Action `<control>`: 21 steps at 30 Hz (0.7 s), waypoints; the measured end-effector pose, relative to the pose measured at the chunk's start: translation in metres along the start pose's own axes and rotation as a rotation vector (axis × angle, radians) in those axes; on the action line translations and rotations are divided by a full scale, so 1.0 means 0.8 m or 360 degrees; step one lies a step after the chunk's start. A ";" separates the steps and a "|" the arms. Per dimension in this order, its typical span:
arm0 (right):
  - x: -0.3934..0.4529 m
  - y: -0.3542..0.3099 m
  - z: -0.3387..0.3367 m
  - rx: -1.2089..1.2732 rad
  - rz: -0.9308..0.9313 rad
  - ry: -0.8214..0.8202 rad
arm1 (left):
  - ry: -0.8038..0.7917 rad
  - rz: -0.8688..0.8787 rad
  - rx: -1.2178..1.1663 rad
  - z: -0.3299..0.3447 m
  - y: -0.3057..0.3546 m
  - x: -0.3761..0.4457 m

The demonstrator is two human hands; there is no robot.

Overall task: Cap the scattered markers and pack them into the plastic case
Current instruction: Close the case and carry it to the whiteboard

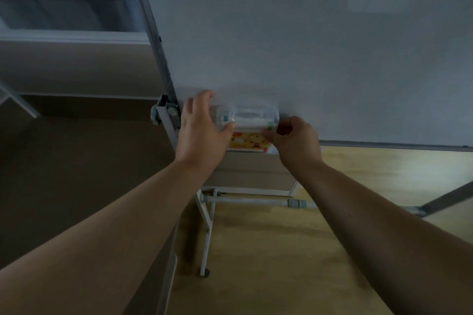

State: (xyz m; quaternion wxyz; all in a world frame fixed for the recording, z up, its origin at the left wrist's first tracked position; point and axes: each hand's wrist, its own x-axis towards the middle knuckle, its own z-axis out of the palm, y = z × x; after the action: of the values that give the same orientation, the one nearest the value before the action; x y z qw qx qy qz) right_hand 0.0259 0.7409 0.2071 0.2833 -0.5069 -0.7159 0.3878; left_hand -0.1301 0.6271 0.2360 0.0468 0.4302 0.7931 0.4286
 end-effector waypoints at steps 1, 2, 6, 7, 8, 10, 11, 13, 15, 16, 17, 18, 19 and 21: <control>0.000 -0.001 0.001 -0.0017 -0.0001 0.0002 | 0.0030 0.0161 0.0186 -0.001 0.003 -0.001; 0.001 -0.001 0.001 -0.0036 -0.0003 0.0002 | 0.0059 0.0299 0.0376 -0.001 0.003 -0.001; 0.003 -0.002 0.003 -0.0014 0.0027 -0.0020 | 0.0117 0.0588 0.0873 0.000 0.004 0.014; 0.004 -0.002 0.003 0.0004 0.0043 -0.0029 | 0.0120 0.0625 0.0946 0.000 0.005 0.020; 0.005 -0.002 0.003 0.0017 0.0055 -0.0033 | 0.0116 0.0644 0.1010 0.000 0.007 0.026; 0.006 -0.003 0.002 0.0018 0.0058 -0.0039 | 0.0085 0.0637 0.1097 0.001 0.010 0.036; 0.006 -0.003 0.002 0.0011 0.0049 -0.0041 | 0.0076 0.0630 0.1126 0.002 0.010 0.040; 0.006 -0.002 0.001 0.0000 0.0027 -0.0045 | 0.0075 0.0621 0.1160 0.003 0.008 0.044; 0.007 -0.001 0.000 0.0005 0.0021 -0.0046 | 0.0076 0.0629 0.1157 0.005 0.006 0.047; 0.007 -0.001 0.000 0.0004 0.0022 -0.0051 | 0.0072 0.0634 0.1147 0.005 0.005 0.047; 0.008 -0.001 0.000 -0.0002 0.0022 -0.0058 | 0.0061 0.0638 0.1142 0.005 0.005 0.048; 0.009 0.000 0.000 -0.0005 0.0018 -0.0062 | 0.0040 0.0641 0.1129 0.005 0.003 0.049; 0.009 -0.001 0.000 -0.0003 0.0020 -0.0076 | 0.0028 0.0642 0.1143 0.004 0.002 0.049; 0.010 -0.001 0.000 -0.0006 0.0025 -0.0087 | -0.0009 0.0645 0.1134 0.003 0.000 0.050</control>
State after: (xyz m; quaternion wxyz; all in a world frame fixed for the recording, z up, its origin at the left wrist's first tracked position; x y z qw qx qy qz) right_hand 0.0231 0.7480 0.2080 0.2596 -0.5023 -0.7200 0.4024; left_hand -0.1540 0.6574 0.2464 -0.1883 0.5683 0.7909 0.1264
